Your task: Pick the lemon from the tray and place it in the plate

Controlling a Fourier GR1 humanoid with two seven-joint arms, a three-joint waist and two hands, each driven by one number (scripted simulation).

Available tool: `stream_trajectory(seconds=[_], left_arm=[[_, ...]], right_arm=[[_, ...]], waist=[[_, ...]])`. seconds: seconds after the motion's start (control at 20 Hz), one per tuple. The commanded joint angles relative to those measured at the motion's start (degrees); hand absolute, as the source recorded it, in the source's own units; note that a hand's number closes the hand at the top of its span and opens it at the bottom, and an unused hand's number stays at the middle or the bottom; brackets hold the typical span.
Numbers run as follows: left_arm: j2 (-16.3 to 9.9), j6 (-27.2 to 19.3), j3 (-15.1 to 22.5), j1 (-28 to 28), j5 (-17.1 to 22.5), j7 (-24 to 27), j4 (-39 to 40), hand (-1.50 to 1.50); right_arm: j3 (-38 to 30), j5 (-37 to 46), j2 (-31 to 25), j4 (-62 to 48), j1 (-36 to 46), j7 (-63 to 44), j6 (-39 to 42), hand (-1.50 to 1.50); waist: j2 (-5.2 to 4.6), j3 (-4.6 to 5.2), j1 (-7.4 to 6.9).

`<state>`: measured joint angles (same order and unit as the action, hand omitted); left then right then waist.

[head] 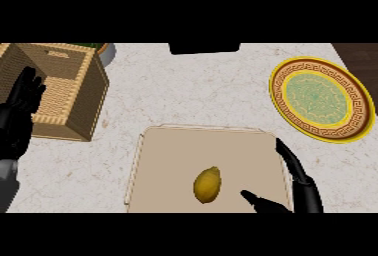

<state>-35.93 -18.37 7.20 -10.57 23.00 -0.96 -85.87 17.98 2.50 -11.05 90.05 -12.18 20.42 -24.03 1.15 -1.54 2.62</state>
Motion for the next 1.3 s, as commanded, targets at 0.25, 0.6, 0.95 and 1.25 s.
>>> stream_trajectory(seconds=[0.25, 0.6, 0.95, 1.25], left_arm=[[5.69, 2.74, 5.80, 4.03, 0.28, -2.53, 2.92, 0.00], [5.61, 2.85, 5.66, 1.57, -0.23, -6.23, 1.42, 0.00], [5.54, 3.82, 5.14, 1.03, -1.42, -6.33, 2.81, 0.00], [7.96, 2.63, 6.17, 0.82, -2.85, -6.75, 1.51, 0.00]], right_arm=[[7.98, 12.66, -1.88, 4.76, -5.31, -9.21, -5.32, -1.50], [12.84, 19.21, -5.01, 8.11, -4.87, -22.82, -1.18, -1.50], [14.21, 27.26, -7.69, 10.60, -1.26, -37.44, 3.21, -1.50], [16.90, 31.37, -6.91, 10.14, 2.39, -47.52, 9.05, -1.50]], waist=[[-1.32, 1.81, -1.71], [-1.42, 1.77, -2.41], [-1.60, 1.79, -2.27], [-1.53, 1.71, -2.56]])
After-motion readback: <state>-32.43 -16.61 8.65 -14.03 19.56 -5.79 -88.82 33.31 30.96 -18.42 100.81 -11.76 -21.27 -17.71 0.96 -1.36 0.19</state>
